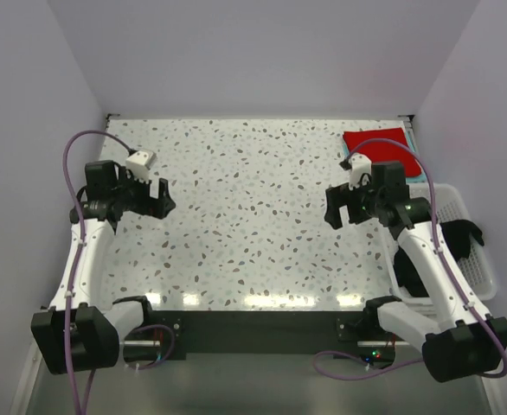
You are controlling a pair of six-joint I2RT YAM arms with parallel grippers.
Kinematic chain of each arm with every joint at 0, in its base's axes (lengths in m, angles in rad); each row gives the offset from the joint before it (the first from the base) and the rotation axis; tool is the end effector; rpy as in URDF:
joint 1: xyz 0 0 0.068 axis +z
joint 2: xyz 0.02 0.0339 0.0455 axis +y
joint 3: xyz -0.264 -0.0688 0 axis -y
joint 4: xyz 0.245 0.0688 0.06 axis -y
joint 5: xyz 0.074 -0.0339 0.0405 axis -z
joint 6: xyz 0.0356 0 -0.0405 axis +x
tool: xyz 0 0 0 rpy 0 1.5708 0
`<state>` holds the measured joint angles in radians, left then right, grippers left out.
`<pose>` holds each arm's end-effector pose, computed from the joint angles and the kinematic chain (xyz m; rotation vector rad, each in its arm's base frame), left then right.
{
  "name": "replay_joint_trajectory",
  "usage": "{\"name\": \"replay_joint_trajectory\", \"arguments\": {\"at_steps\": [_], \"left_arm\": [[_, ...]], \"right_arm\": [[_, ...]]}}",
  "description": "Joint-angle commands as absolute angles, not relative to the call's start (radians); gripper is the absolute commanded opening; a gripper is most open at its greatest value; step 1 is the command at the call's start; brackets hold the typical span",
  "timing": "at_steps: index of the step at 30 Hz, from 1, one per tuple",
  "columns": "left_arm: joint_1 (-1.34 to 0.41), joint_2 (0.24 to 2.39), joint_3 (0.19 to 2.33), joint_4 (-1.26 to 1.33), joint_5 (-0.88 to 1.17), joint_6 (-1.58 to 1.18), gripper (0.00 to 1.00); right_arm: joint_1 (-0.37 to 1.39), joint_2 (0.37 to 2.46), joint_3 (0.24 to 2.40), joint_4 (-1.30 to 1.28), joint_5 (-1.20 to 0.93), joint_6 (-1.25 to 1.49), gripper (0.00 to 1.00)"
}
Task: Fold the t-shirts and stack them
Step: Grab the tshirt from the pile
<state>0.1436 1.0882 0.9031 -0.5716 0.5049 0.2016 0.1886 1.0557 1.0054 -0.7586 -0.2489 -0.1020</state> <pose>0.2259 0.0153 0.2890 0.3128 2.2236 -0.4019 0.2071 0.0485 0.3123 -0.4607 2.3283 0.3374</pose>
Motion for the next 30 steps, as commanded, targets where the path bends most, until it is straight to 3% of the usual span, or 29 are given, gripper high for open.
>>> {"name": "replay_joint_trajectory", "arguments": {"at_steps": [1,7,14,20,30], "left_arm": [[0.146,1.103,0.946,-0.595,0.554,0.224,1.0],[0.144,1.167,1.006,-0.661,0.633,0.268,1.0],[0.146,1.209,1.057,-0.696,0.672,0.307,1.0],[0.146,1.229,1.072,-0.704,0.71,0.31,1.0],[0.146,1.249,1.08,-0.709,0.721,0.316,1.0]], "right_arm": [[0.183,1.025,1.066,-0.732,-0.152,-0.101,0.98],[0.16,1.173,1.36,-0.965,-0.103,-0.19,0.99],[-0.102,1.328,1.635,-1.186,-0.137,-0.333,0.99],[-0.32,1.351,1.588,-1.235,-0.113,-0.483,0.99],[-0.574,1.434,1.3,-1.094,-0.038,-0.663,0.99]]}}
